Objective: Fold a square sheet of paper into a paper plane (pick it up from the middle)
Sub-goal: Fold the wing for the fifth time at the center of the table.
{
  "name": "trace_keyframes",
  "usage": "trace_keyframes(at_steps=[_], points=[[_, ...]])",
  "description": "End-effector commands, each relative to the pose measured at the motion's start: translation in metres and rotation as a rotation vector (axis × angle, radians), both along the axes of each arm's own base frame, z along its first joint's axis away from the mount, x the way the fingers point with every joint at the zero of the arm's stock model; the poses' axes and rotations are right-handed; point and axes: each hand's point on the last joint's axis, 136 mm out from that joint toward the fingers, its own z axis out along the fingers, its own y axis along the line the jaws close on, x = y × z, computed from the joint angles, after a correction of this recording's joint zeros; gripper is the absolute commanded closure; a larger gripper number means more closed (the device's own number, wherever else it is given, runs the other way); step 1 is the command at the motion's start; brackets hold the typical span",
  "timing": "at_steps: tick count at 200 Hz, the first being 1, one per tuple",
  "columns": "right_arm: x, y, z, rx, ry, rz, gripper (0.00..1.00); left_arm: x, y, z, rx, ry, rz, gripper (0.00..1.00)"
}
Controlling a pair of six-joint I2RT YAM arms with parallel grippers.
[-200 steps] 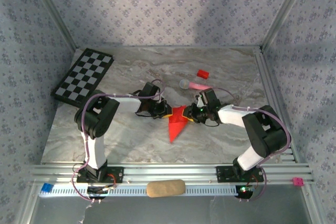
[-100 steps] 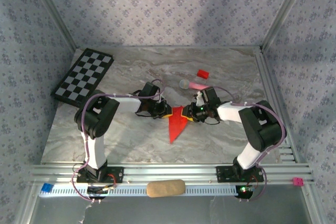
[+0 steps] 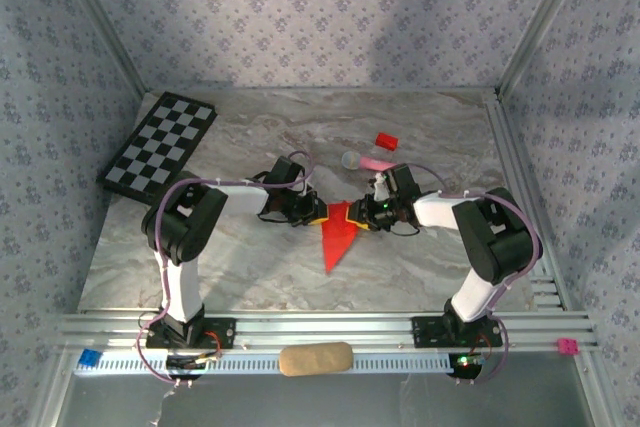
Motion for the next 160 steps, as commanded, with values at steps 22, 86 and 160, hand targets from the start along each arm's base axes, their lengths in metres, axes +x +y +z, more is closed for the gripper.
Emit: trace_keyframes(at_steps=[22, 86, 160], points=[[-0.0021, 0.0022, 0.0029, 0.031, 0.011, 0.065, 0.70, -0.0023, 0.0144, -0.0097, 0.062, 0.024, 0.018, 0.84], [-0.0035, 0.0035, 0.0064, 0.058, 0.005, 0.105, 0.71, -0.0001, 0.0137, -0.0081, 0.056, 0.019, 0.018, 0.84], [-0.0001, 0.0038, 0.0028, 0.057, 0.015, 0.096, 0.77, 0.0006, 0.0126, -0.0042, 0.048, 0.014, 0.017, 0.84]])
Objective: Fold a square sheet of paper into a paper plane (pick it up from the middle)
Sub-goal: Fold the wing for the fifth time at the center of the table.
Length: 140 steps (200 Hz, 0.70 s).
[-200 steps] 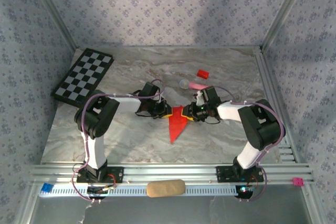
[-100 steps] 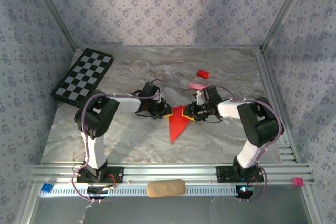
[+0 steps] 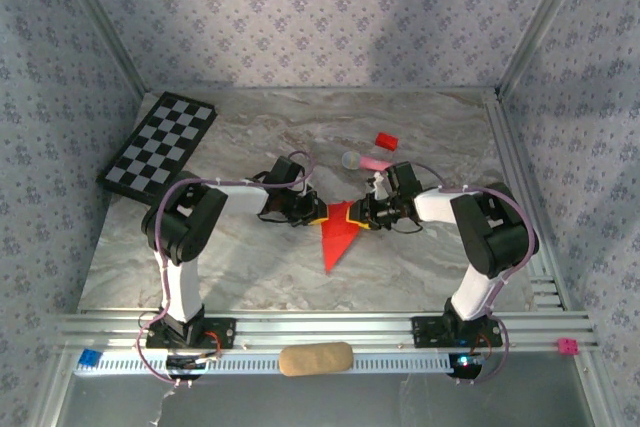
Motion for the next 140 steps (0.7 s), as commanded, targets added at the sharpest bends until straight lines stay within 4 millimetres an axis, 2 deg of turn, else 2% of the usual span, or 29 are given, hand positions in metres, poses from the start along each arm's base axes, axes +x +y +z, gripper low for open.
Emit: trace_keyframes(at_steps=[1, 42, 69, 90, 121, 140], points=[[0.001, 0.004, 0.002, 0.016, 0.007, 0.024, 0.77, 0.001, 0.012, -0.004, 0.047, 0.013, 0.017, 0.84], [0.000, 0.004, 0.002, 0.013, 0.015, 0.016, 0.86, 0.003, 0.010, 0.005, 0.030, -0.010, 0.013, 0.81], [0.003, 0.002, 0.008, 0.005, -0.002, -0.020, 0.94, 0.005, 0.008, 0.021, 0.003, -0.055, 0.010, 0.72], [0.004, 0.000, 0.014, -0.005, -0.017, -0.054, 0.96, 0.008, 0.011, 0.036, -0.005, -0.113, 0.021, 0.62], [0.007, -0.011, 0.018, -0.050, -0.004, -0.172, 0.98, 0.012, 0.018, 0.054, 0.001, -0.193, 0.038, 0.57], [0.006, -0.011, 0.023, -0.055, -0.015, -0.212, 0.99, 0.012, 0.021, 0.063, -0.002, -0.233, 0.049, 0.56]])
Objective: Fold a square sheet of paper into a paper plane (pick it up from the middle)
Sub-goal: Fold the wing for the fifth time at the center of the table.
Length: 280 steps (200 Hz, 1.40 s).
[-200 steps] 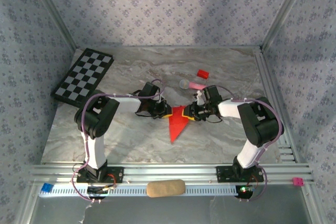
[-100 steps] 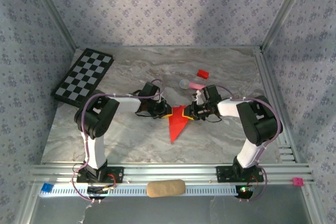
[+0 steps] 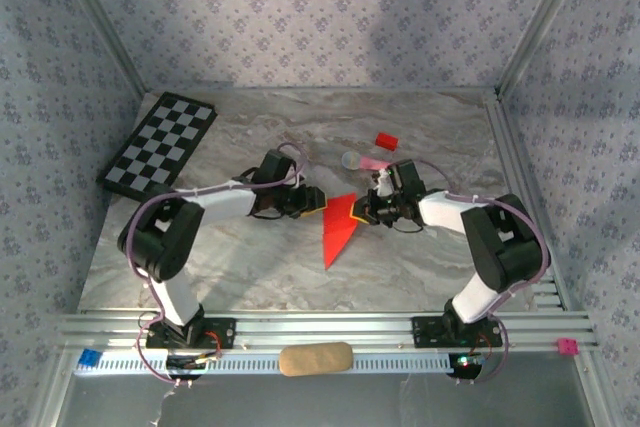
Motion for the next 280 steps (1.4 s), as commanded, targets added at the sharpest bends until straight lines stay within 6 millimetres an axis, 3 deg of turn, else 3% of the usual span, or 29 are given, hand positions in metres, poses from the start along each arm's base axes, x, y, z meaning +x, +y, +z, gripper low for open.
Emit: trace_keyframes(at_steps=[1, 81, 128, 162, 206, 280], points=[[-0.001, -0.006, 0.001, -0.034, 0.013, -0.100, 0.99, 0.004, 0.007, 0.016, 0.006, -0.083, 0.012, 0.56], [-0.005, -0.022, -0.002, -0.055, 0.041, -0.380, 0.99, -0.002, 0.021, 0.040, 0.007, -0.230, 0.023, 0.57], [-0.010, -0.025, 0.001, -0.017, 0.060, -0.462, 1.00, -0.033, 0.008, 0.046, 0.075, -0.423, -0.145, 0.60], [-0.010, -0.024, 0.002, -0.006, 0.066, -0.491, 1.00, -0.068, -0.012, 0.034, 0.226, -0.577, -0.340, 0.58], [-0.008, -0.019, 0.009, 0.014, 0.069, -0.483, 1.00, -0.095, -0.026, 0.003, 0.371, -0.556, -0.501, 0.54], [-0.005, -0.014, 0.016, 0.037, 0.064, -0.470, 1.00, -0.096, -0.041, -0.015, 0.542, -0.631, -0.597, 0.51]])
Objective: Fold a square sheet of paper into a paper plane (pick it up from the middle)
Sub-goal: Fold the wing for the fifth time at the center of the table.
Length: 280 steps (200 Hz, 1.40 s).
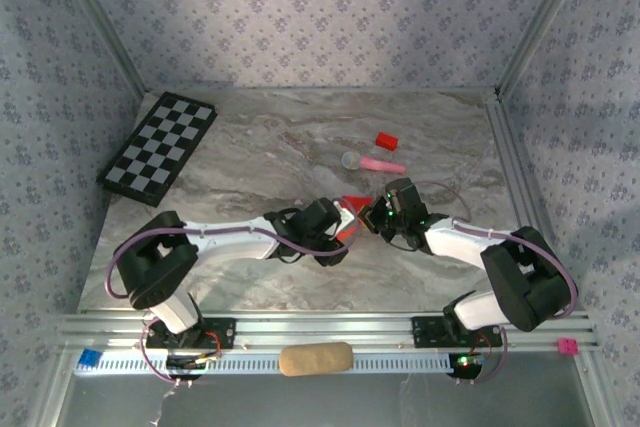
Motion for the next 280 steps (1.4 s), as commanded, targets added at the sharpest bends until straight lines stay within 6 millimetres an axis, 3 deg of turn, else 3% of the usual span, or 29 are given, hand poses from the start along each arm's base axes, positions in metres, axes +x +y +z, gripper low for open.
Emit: trace_keyframes(at_steps=[1, 93, 160, 230, 280], points=[[0.005, 0.005, 0.012, 0.027, -0.021, -0.006, 1.00, 0.008, -0.001, 0.001, 0.068, -0.067, -0.012, 0.51], [0.004, 0.004, 0.012, 0.029, -0.017, -0.006, 1.00, 0.015, 0.000, -0.012, 0.139, -0.097, 0.026, 0.59], [0.003, 0.002, 0.010, 0.026, -0.011, -0.007, 1.00, 0.015, 0.000, -0.012, 0.150, -0.101, 0.019, 0.70], [0.003, 0.003, 0.011, 0.029, -0.014, -0.004, 1.00, 0.018, 0.003, -0.016, 0.167, -0.117, 0.022, 0.66], [0.003, 0.003, 0.010, 0.029, -0.011, -0.003, 1.00, 0.019, 0.005, -0.018, 0.185, -0.127, 0.021, 0.72]])
